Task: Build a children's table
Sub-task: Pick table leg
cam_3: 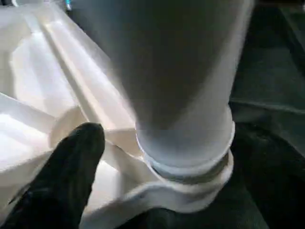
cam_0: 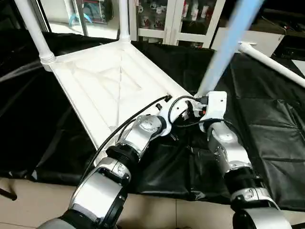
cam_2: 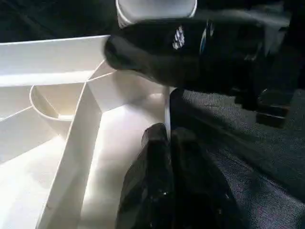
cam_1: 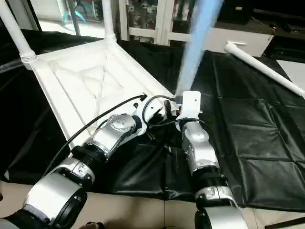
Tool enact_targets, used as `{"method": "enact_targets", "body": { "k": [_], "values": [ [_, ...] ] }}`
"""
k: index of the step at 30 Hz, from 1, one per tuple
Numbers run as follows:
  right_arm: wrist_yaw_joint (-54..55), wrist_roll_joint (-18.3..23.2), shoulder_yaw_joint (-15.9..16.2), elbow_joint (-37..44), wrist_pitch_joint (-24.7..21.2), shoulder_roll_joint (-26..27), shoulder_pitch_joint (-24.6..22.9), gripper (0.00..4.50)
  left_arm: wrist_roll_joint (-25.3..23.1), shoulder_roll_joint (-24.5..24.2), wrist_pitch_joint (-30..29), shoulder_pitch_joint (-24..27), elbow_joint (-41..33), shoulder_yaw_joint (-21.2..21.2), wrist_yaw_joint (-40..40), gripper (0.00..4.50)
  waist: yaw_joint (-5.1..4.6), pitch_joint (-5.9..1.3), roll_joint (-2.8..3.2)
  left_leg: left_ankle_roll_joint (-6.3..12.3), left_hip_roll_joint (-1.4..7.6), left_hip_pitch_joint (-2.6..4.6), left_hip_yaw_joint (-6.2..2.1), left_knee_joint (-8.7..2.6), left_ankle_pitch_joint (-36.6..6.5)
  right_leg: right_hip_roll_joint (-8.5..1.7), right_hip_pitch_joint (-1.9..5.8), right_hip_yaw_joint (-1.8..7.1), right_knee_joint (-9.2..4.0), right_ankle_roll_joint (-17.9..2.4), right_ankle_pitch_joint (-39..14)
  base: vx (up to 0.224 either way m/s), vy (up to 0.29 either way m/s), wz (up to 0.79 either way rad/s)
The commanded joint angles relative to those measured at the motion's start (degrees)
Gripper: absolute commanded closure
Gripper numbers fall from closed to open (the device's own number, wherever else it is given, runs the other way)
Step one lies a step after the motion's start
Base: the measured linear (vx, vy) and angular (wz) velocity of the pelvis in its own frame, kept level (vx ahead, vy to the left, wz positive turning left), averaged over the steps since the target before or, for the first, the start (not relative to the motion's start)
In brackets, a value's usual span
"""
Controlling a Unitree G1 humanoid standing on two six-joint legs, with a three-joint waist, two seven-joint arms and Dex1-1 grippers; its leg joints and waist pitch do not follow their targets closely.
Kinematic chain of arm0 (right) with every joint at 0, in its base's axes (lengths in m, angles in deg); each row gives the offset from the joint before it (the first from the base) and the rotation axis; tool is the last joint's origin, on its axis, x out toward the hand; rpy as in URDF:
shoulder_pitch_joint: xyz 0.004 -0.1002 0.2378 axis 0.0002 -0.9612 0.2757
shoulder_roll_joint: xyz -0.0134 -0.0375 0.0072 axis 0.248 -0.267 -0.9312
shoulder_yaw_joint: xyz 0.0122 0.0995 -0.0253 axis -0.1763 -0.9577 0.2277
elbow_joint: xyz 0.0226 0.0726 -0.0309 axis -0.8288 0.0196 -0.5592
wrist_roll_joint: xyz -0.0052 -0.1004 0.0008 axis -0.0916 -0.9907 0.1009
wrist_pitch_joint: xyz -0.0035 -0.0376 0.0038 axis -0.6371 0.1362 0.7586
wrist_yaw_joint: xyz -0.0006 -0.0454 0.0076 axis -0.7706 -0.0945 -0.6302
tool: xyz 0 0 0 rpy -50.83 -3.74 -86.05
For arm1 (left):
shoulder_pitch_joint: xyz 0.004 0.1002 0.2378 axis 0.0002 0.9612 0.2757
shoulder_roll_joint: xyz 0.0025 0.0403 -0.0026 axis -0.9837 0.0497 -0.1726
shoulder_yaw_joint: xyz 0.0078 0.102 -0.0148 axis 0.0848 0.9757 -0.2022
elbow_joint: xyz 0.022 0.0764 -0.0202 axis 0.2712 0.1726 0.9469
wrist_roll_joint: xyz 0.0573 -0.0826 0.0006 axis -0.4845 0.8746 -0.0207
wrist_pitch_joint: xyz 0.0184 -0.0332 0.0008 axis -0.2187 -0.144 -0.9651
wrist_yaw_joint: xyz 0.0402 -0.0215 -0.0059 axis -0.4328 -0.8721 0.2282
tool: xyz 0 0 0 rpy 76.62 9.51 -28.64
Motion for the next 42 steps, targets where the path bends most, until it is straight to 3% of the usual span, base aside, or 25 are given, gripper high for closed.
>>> {"method": "enact_targets", "body": {
  "k": [1, 8, 9, 20, 26, 30, 35, 42],
  "values": [
    [-0.7, 0.2, -0.1, 3.2, -1.7, -0.7, -1.2, 0.08, 0.6, 0.0, 2.9, -1.4, -0.2, -0.7, -1.2, 4.50, 0.36, -4.15, -0.81, 6.94, -0.50, 1.33, 0.78, -2.21, -4.5, -0.42, 3.05, 0.92, -2.61, -14.4, 6.3, 0.000, 0.000, 0.00],
    [-0.8, 0.3, -0.3, 5.9, -3.4, -1.6, -2.6, 0.08, 0.7, -0.3, 2.8, -1.2, -0.2, -0.3, -2.1, 4.50, 0.45, -4.19, -0.88, 7.19, -0.57, 1.29, 0.81, -2.10, -3.9, -0.41, 3.11, 0.95, -2.50, -14.8, 6.8, 0.000, 0.000, 0.00],
    [-0.8, 0.2, -0.3, 6.4, -4.0, -1.5, -2.8, 0.08, 0.7, -0.3, 2.8, -1.2, -0.2, -0.3, -2.2, 4.50, 0.53, -4.18, -0.59, 7.22, -0.56, 1.32, 0.76, -2.06, -3.7, -0.45, 3.06, 0.97, -2.44, -14.8, 7.2, 0.000, 0.000, 0.00],
    [-0.5, 0.2, -0.5, 8.6, -5.9, -1.1, -4.6, 0.08, 0.5, -0.6, 4.2, -0.2, -0.7, 0.5, -3.4, 4.50, 0.55, -4.18, -1.03, 7.00, -0.57, 1.33, 0.79, -1.99, -4.2, -0.41, 3.10, 0.98, -2.42, -14.8, 6.6, 0.000, 0.000, 0.00],
    [0.9, 0.6, -1.6, 11.4, -6.6, -0.5, -7.5, 0.08, -0.7, -3.9, 9.8, 5.5, -5.7, 5.0, -12.8, 4.50, 1.05, -4.41, -0.57, 6.85, -0.49, 1.39, 0.74, -1.93, -4.1, -0.46, 3.10, 1.03, -2.36, -14.8, 6.6, 0.000, 0.000, 0.00],
    [2.3, 1.0, -2.7, 12.5, -6.8, -0.1, -9.1, 0.08, -0.7, -6.8, 15.4, 9.4, -9.1, 7.7, -18.6, 4.50, 1.97, -4.43, -0.02, 4.56, -0.14, 1.93, 0.78, -2.38, -8.0, -0.52, 2.68, 1.12, -2.77, -14.1, 1.8, 0.000, 0.000, 0.00],
    [3.2, 1.1, -3.3, 14.4, -7.2, 0.2, -11.7, 0.08, 1.1, -10.2, 23.3, 14.2, -12.7, 9.2, -24.7, 4.50, 2.47, -4.50, 0.15, 0.47, 0.01, 2.29, 0.96, -2.97, -14.3, -0.71, 2.23, 1.20, -3.34, -10.7, -6.0, 0.000, 0.000, 0.00],
    [3.7, 1.0, -3.3, 16.3, -8.0, 0.7, -13.7, 0.08, 1.5, -13.4, 26.9, 16.5, -14.3, 9.1, -27.7, 4.50, 2.33, -4.75, 0.10, -0.35, -0.18, 1.87, 0.93, -2.94, -13.7, -0.79, 2.14, 1.17, -3.13, -8.6, -5.8, 0.000, 0.000, 0.00]
  ]
}}
